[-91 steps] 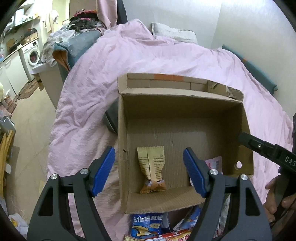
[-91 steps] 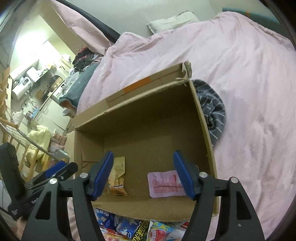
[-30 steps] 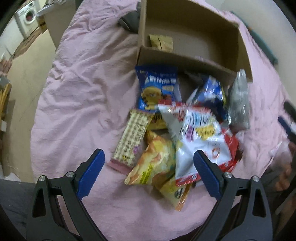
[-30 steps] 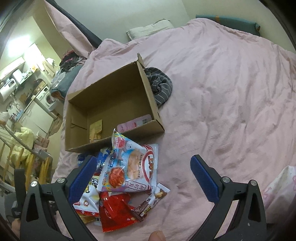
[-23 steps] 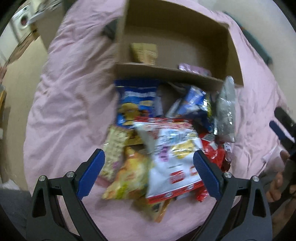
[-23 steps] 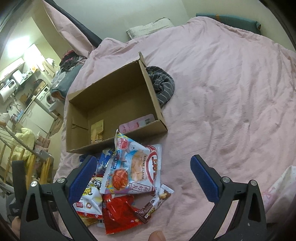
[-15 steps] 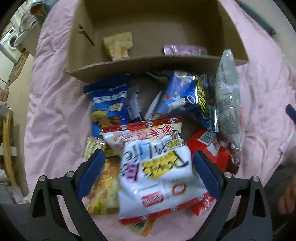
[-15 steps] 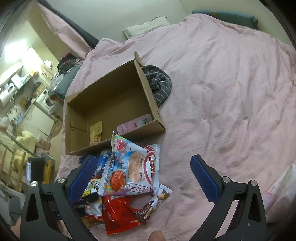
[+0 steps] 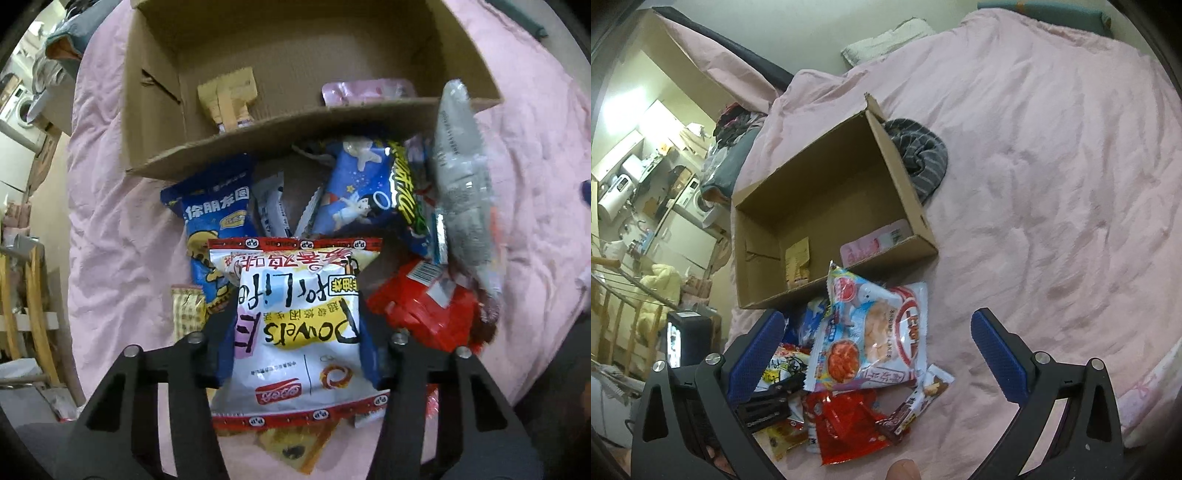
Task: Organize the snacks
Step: 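Grasp the white Powers chip bag with the left gripper while the right grasps the shrimp flakes bag, then lift both bags and carry them over the cardboard box, then open both grippers to release the bags into the box and withdraw, then grasp the yellow chip bag with the left gripper while the right grasps the red chip bag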
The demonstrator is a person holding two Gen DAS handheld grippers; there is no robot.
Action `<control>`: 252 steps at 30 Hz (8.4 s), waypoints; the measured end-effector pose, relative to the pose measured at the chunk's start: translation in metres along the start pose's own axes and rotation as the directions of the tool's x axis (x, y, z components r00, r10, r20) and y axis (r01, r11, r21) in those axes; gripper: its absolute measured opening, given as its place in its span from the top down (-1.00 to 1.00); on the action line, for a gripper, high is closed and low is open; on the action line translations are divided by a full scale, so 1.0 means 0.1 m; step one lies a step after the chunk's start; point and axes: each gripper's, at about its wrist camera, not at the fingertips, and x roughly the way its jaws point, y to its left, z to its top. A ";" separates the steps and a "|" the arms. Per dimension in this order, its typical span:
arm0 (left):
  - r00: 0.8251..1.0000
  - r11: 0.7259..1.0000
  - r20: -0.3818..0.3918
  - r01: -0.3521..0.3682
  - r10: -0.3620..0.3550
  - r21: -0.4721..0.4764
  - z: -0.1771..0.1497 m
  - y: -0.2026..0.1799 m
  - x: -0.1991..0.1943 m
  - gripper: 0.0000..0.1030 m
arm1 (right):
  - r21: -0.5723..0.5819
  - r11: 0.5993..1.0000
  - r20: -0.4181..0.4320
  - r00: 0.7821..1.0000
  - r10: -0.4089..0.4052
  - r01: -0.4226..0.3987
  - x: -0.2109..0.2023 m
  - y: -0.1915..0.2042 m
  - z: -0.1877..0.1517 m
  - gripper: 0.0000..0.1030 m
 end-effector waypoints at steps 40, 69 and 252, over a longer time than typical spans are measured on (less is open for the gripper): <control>0.978 0.978 0.180 0.135 -0.105 -0.162 -0.31 0.86 -0.44 0.09 | -0.004 0.998 -0.323 0.945 0.057 -0.061 0.87 0.06 -0.17 -0.11; 0.939 0.983 0.345 0.043 0.020 -0.176 -0.33 0.88 -0.70 0.09 | -0.091 0.962 -0.090 0.964 0.251 -0.259 0.13 0.41 -0.10 -0.10; 0.984 0.985 -0.089 0.149 -0.157 -0.085 -0.67 0.44 0.17 -0.65 | -0.113 0.960 -0.409 0.893 0.189 -0.255 0.42 0.32 -0.52 -0.22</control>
